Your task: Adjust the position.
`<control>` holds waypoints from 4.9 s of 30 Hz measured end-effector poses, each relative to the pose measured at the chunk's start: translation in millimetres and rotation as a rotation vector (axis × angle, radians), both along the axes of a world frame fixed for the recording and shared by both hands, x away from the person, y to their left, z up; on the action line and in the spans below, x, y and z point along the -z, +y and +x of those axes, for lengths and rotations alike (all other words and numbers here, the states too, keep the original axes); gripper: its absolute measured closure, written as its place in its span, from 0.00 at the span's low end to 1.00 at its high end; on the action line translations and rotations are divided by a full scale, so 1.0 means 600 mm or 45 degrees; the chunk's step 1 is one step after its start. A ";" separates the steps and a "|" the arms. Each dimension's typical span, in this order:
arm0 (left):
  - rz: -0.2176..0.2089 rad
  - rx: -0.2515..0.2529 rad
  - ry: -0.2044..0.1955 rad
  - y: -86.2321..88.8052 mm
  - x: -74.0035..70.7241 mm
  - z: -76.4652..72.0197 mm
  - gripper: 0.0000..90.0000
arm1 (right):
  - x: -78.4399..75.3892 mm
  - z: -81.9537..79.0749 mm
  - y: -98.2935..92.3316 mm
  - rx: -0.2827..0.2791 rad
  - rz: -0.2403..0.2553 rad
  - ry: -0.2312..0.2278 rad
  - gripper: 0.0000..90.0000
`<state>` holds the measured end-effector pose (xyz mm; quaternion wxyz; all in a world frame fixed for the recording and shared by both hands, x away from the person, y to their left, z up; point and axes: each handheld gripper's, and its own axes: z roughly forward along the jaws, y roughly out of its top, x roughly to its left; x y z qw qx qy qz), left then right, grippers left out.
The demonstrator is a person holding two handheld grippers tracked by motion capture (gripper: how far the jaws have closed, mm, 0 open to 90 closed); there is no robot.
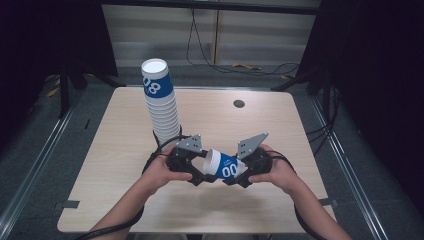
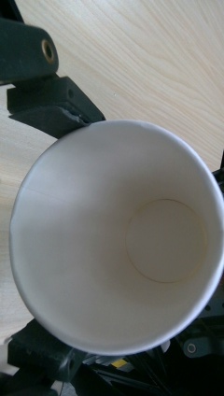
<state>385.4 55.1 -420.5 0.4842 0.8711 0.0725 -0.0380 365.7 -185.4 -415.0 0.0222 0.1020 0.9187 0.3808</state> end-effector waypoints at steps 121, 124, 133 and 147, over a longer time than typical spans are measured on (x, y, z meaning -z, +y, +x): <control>0.537 -0.095 0.019 0.040 -0.003 -0.003 0.25 | 0.079 -0.020 -0.053 0.350 -0.087 0.012 0.15; 0.548 -0.095 0.022 0.044 0.001 -0.003 0.25 | 0.082 -0.021 -0.054 0.361 -0.094 0.013 0.15; 0.612 -0.098 -0.007 0.049 0.011 -0.003 0.24 | 0.084 -0.021 -0.061 0.376 -0.081 0.011 0.15; 0.639 -0.073 -0.079 0.023 0.010 -0.011 0.21 | 0.091 -0.028 -0.073 0.388 -0.071 0.028 0.15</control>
